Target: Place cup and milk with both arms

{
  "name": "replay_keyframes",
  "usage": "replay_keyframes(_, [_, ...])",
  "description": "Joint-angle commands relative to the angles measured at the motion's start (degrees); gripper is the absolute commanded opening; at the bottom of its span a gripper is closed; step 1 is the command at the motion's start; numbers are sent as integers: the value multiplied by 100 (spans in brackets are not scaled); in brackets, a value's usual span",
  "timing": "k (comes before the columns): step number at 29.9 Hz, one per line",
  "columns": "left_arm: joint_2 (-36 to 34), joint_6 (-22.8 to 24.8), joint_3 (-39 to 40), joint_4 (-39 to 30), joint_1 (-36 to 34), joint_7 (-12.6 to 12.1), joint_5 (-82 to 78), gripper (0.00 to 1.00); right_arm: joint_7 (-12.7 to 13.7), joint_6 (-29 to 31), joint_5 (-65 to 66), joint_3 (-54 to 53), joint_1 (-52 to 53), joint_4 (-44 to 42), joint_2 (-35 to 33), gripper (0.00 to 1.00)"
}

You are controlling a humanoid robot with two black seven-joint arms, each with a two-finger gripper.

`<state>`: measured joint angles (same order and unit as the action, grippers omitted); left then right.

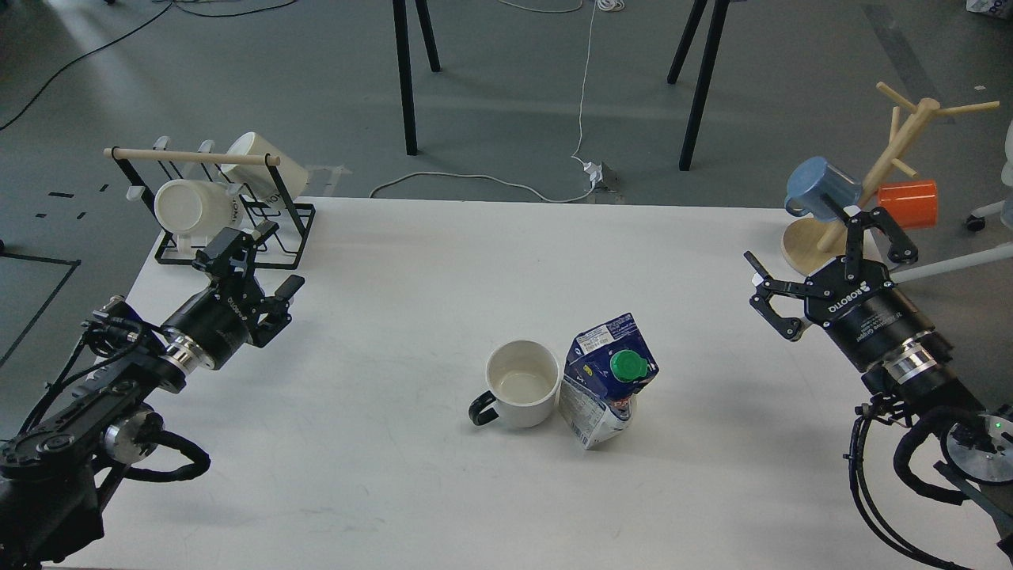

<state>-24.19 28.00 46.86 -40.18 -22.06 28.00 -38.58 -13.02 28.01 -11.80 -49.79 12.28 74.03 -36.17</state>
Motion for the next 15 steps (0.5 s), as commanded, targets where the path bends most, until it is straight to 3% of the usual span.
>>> replay_keyframes(1, [-15, 0, -11, -77, 0, 0, 0, 100, 1, -1, 2, 119, 152, -292, 189, 98])
replay_keyframes(15, [-24, 0, -28, -130, -9, 0, 0, 100, -25, -1, 11, 286, 293, -618, 233, 99])
